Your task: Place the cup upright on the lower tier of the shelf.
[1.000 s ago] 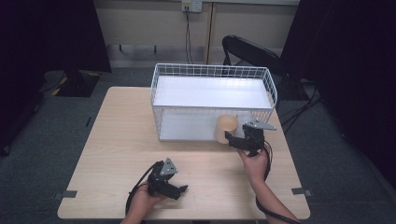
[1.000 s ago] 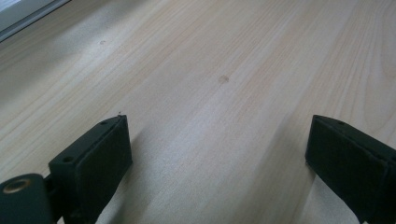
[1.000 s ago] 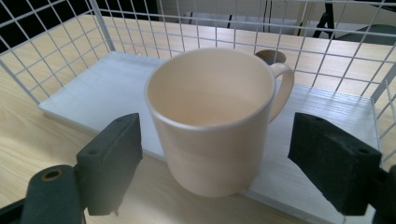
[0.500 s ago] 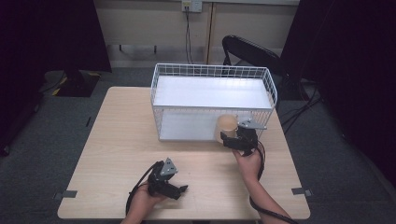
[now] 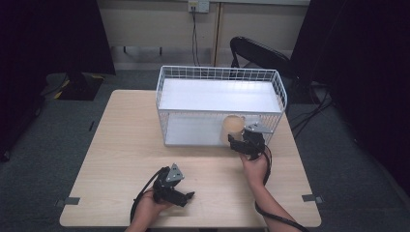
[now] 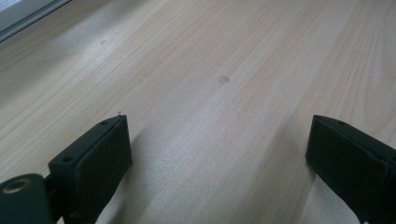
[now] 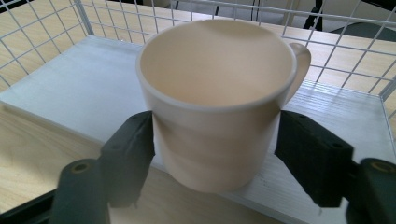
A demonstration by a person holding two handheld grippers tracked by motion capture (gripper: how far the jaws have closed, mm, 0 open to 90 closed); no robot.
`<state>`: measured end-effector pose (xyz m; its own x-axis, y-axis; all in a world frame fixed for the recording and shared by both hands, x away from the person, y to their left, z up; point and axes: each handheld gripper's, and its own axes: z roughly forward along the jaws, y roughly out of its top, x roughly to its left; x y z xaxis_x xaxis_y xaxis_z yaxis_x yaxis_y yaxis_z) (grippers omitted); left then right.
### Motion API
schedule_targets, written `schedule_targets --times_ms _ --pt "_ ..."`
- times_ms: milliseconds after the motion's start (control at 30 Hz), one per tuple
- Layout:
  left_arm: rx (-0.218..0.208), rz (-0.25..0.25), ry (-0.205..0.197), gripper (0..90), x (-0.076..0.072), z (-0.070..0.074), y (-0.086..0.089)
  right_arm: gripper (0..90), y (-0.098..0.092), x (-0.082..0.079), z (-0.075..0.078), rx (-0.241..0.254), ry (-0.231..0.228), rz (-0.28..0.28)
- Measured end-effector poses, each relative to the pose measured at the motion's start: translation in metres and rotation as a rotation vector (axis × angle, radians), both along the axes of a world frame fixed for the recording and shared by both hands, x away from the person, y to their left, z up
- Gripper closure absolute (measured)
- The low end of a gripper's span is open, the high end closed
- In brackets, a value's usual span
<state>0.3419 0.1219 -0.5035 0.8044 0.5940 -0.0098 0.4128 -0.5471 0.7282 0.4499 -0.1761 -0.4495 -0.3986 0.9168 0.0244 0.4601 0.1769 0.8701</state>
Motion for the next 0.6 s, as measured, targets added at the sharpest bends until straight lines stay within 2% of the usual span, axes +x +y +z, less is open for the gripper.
schedule_targets --times_ms 100,300,600 --pt "0.000 0.000 0.000 6.4 0.0000 0.0000 0.0000 36.6 -0.0002 0.0011 -0.0004 0.008 0.003 0.005" --pt "0.000 0.000 0.000 6.4 0.0000 0.0000 0.0000 44.1 0.0007 0.0039 -0.0008 0.005 0.010 0.006" --pt "0.000 0.000 0.000 6.4 0.0000 0.0000 0.0000 47.1 0.0035 0.0078 0.0009 -0.004 0.006 0.012"
